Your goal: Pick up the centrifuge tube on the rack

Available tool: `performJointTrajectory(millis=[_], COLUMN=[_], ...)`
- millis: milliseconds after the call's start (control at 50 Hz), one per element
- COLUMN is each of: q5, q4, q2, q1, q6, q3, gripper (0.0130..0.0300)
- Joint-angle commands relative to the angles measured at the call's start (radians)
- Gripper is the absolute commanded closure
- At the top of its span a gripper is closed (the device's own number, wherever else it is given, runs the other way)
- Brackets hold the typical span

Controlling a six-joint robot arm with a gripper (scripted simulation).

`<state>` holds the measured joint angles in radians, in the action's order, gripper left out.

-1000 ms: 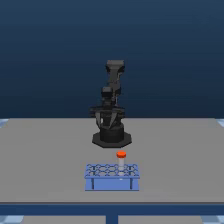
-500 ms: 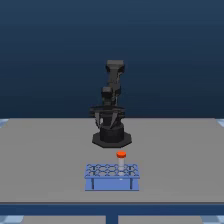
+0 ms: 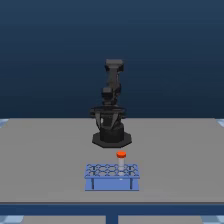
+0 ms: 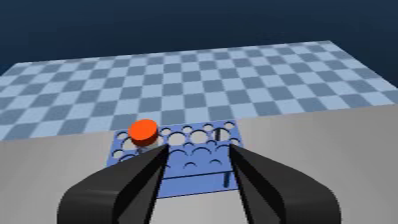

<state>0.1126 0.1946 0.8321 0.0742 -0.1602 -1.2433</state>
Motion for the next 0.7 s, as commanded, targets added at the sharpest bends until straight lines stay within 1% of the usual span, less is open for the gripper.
performJointTrajectory(millis=[20, 100, 160, 200, 260, 300, 360, 400, 460, 500, 520, 540, 560, 600, 620, 640, 660, 700], q5=[0.007, 0.01, 0.016, 0.016, 0.023, 0.023, 0.032, 0.032, 0.04, 0.04, 0.045, 0.045, 0.05, 0.05, 0.055, 0.055, 0.06, 0.06], q4=[0.062, 0.094, 0.163, 0.163, 0.238, 0.238, 0.312, 0.312, 0.38, 0.38, 0.411, 0.411, 0.44, 0.44, 0.468, 0.468, 0.494, 0.494], q2=[-0.012, -0.019, -0.035, -0.035, -0.055, -0.055, -0.08, -0.08, -0.107, -0.107, -0.123, -0.123, -0.14, -0.14, -0.159, -0.159, -0.181, -0.181], q1=[-0.014, -0.019, -0.032, -0.032, -0.047, -0.047, -0.065, -0.065, -0.083, -0.083, -0.092, -0.092, -0.102, -0.102, -0.113, -0.113, -0.124, -0.124], q6=[-0.071, -0.101, -0.167, -0.167, -0.238, -0.238, -0.307, -0.307, -0.369, -0.369, -0.398, -0.398, -0.424, -0.424, -0.449, -0.449, -0.472, -0.472], q3=[0.005, 0.008, 0.015, 0.015, 0.024, 0.024, 0.035, 0.035, 0.048, 0.048, 0.056, 0.056, 0.065, 0.065, 0.075, 0.075, 0.087, 0.087], gripper=[0.013, 0.013, 0.013, 0.013, 0.013, 0.013, 0.013, 0.013, 0.013, 0.013, 0.013, 0.013, 0.013, 0.013, 0.013, 0.013, 0.013, 0.013])
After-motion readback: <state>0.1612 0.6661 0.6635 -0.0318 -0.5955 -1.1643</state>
